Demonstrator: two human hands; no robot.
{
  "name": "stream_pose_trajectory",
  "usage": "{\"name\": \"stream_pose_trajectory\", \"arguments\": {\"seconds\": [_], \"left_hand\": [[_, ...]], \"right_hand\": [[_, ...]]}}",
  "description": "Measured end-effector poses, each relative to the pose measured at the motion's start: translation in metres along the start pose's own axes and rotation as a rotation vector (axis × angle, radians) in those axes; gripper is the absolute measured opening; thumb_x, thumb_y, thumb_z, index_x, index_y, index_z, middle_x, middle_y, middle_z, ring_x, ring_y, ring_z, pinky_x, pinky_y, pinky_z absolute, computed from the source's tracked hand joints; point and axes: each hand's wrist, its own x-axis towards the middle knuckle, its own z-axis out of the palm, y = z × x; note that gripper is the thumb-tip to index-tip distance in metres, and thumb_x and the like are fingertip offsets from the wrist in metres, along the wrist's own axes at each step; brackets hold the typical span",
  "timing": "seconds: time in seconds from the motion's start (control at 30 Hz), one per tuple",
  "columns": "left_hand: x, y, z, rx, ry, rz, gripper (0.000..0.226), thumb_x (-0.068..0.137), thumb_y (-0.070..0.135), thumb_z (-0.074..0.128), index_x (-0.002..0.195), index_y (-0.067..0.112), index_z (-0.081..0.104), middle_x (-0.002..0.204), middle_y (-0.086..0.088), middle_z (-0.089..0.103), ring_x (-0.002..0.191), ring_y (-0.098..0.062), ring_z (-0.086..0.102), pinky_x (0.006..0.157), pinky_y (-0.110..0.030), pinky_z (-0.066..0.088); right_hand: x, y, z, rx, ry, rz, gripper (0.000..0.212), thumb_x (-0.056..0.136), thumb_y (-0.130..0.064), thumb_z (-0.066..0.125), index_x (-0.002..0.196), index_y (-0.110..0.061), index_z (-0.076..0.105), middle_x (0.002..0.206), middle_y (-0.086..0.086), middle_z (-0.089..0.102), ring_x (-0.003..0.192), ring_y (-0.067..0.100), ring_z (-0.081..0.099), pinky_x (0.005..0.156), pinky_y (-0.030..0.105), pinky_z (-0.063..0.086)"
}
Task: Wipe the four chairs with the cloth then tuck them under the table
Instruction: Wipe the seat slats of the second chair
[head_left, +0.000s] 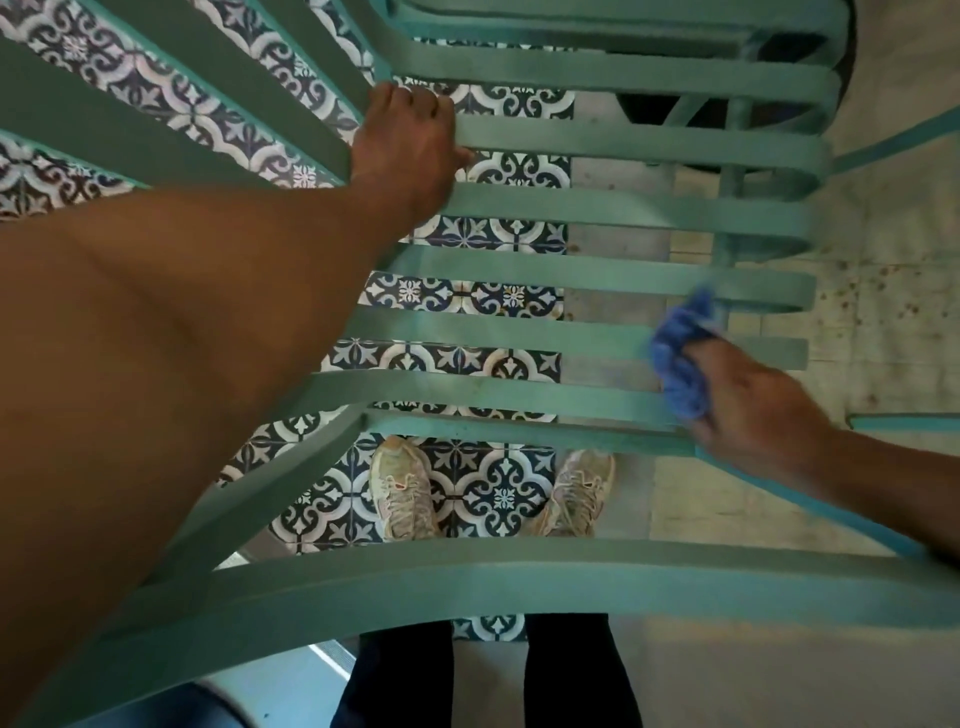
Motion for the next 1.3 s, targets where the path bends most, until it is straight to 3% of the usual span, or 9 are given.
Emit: {"name": "stream_pose_trajectory", "arguments": {"seconds": [0.1, 0.23, 0.43, 0.6, 0.77, 0.93, 1.07, 1.2, 1.3], "left_hand": [[0.001, -0.001, 0.003, 0.019, -0.004, 0.004, 0.064, 0.1, 0.052, 0.033, 0.129, -0.003, 0.047, 0.126, -0.027, 0.054, 0.12, -0.041, 0.046, 0.111, -0.05, 0.024], [0.002, -0.002, 0.004, 0.017, 0.001, 0.002, 0.067, 0.099, 0.055, 0.032, 0.133, -0.002, 0.046, 0.128, -0.025, 0.053, 0.123, -0.041, 0.045, 0.113, -0.05, 0.023], [-0.002, -0.001, -0.001, 0.005, -0.016, 0.001, 0.068, 0.099, 0.053, 0.032, 0.136, -0.002, 0.044, 0.129, -0.026, 0.053, 0.123, -0.04, 0.045, 0.114, -0.05, 0.021], [-0.003, -0.002, -0.001, -0.001, -0.019, 0.004, 0.062, 0.101, 0.049, 0.036, 0.135, -0.003, 0.045, 0.128, -0.027, 0.054, 0.123, -0.041, 0.046, 0.114, -0.05, 0.022], [-0.003, -0.001, -0.001, 0.002, -0.029, 0.001, 0.062, 0.1, 0.052, 0.035, 0.131, -0.001, 0.047, 0.126, -0.026, 0.055, 0.121, -0.041, 0.047, 0.114, -0.052, 0.024], [-0.001, -0.002, 0.003, -0.001, -0.01, -0.002, 0.058, 0.101, 0.049, 0.037, 0.132, 0.001, 0.047, 0.129, -0.024, 0.055, 0.124, -0.041, 0.046, 0.116, -0.05, 0.021], [-0.002, -0.002, 0.0, 0.013, -0.025, 0.005, 0.058, 0.1, 0.049, 0.038, 0.128, -0.001, 0.048, 0.126, -0.026, 0.056, 0.119, -0.042, 0.048, 0.113, -0.052, 0.025], [-0.003, -0.001, -0.001, -0.03, -0.014, 0.005, 0.055, 0.1, 0.047, 0.04, 0.127, 0.001, 0.05, 0.123, -0.024, 0.058, 0.117, -0.041, 0.049, 0.111, -0.05, 0.028], [-0.003, -0.001, -0.001, -0.015, -0.033, 0.0, 0.058, 0.1, 0.049, 0.038, 0.13, 0.0, 0.048, 0.125, -0.024, 0.057, 0.12, -0.041, 0.048, 0.113, -0.05, 0.027]], "right_hand": [[0.06, -0.084, 0.028, 0.02, 0.005, -0.449, 0.037, 0.091, -0.028, 0.045, 0.12, -0.005, 0.046, 0.108, 0.019, 0.06, 0.075, 0.029, 0.065, 0.058, 0.027, 0.051], [0.118, -0.208, 0.046, 0.111, -0.114, -0.594, 0.04, 0.095, -0.028, 0.047, 0.133, -0.021, 0.04, 0.12, 0.011, 0.051, 0.09, 0.021, 0.054, 0.074, 0.032, 0.053], [0.067, -0.067, 0.014, -0.257, -0.227, -0.827, 0.032, 0.09, -0.035, 0.047, 0.121, -0.032, 0.042, 0.106, 0.013, 0.054, 0.082, 0.021, 0.056, 0.046, 0.022, 0.036], [0.004, 0.054, -0.047, -0.333, -0.368, -0.628, 0.042, 0.057, -0.019, 0.068, 0.093, -0.032, 0.052, 0.085, 0.004, 0.043, 0.051, 0.022, 0.056, 0.033, 0.025, 0.035], [0.058, -0.068, 0.013, -0.316, -0.067, -0.914, 0.037, 0.097, -0.033, 0.035, 0.132, -0.025, 0.043, 0.111, 0.016, 0.053, 0.091, 0.025, 0.056, 0.055, 0.022, 0.047], [0.114, -0.205, 0.037, -0.13, -0.177, -0.735, 0.032, 0.097, -0.041, 0.044, 0.125, -0.027, 0.052, 0.119, 0.01, 0.05, 0.101, 0.021, 0.055, 0.06, 0.028, 0.04], [0.058, -0.077, 0.014, -0.23, -0.193, -0.752, 0.032, 0.094, -0.044, 0.046, 0.121, -0.028, 0.053, 0.102, 0.011, 0.048, 0.084, 0.021, 0.057, 0.05, 0.03, 0.054], [-0.012, 0.05, -0.043, -0.274, -0.187, -0.325, 0.036, 0.067, -0.039, 0.07, 0.094, -0.028, 0.049, 0.089, 0.004, 0.052, 0.054, 0.022, 0.061, 0.034, 0.027, 0.047], [-0.015, 0.058, -0.049, -0.221, -0.039, -0.191, 0.036, 0.071, -0.039, 0.054, 0.104, -0.025, 0.049, 0.083, 0.008, 0.065, 0.052, 0.025, 0.062, 0.037, 0.03, 0.05]]}}
